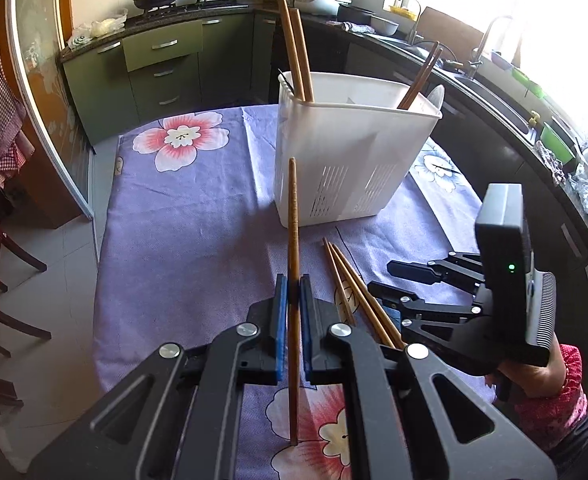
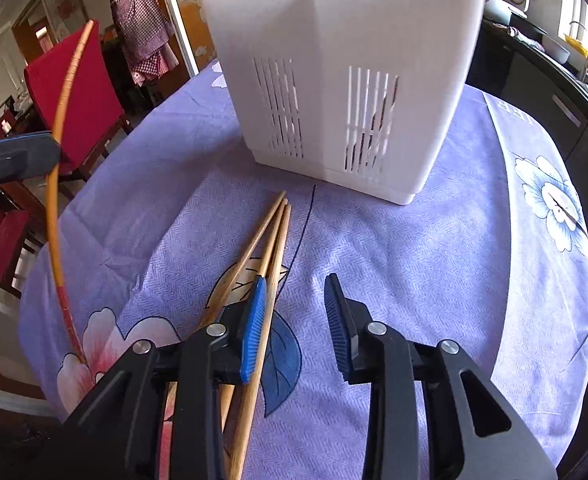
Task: Organize utensils
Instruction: 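Grasp a loose wooden chopstick with the right gripper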
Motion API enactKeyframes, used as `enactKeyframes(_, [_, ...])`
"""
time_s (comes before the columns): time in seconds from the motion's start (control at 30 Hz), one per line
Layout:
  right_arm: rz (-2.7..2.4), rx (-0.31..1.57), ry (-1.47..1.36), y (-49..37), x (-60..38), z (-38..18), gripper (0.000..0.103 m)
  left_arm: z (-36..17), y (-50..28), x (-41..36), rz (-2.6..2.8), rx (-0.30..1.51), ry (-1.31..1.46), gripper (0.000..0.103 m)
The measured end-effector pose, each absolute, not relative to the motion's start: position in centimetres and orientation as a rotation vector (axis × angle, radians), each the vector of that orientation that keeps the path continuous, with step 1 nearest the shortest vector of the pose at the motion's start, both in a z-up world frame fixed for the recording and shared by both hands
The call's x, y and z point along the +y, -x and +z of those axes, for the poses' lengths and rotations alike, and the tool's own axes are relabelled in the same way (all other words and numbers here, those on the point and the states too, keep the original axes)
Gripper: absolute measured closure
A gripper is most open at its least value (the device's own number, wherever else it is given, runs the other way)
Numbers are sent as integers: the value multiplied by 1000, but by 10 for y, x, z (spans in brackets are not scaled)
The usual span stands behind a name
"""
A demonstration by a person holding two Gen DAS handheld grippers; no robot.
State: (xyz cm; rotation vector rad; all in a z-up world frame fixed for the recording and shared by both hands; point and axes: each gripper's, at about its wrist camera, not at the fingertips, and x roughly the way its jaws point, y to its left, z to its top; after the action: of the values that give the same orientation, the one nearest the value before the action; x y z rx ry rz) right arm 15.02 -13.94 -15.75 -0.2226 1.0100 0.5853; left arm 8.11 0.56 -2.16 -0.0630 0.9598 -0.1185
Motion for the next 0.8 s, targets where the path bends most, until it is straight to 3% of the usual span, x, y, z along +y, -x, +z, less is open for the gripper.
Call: enactKeyframes(0.8, [549, 1073, 363, -155, -106, -168, 72, -11, -60, 18, -136, 904, 74, 97])
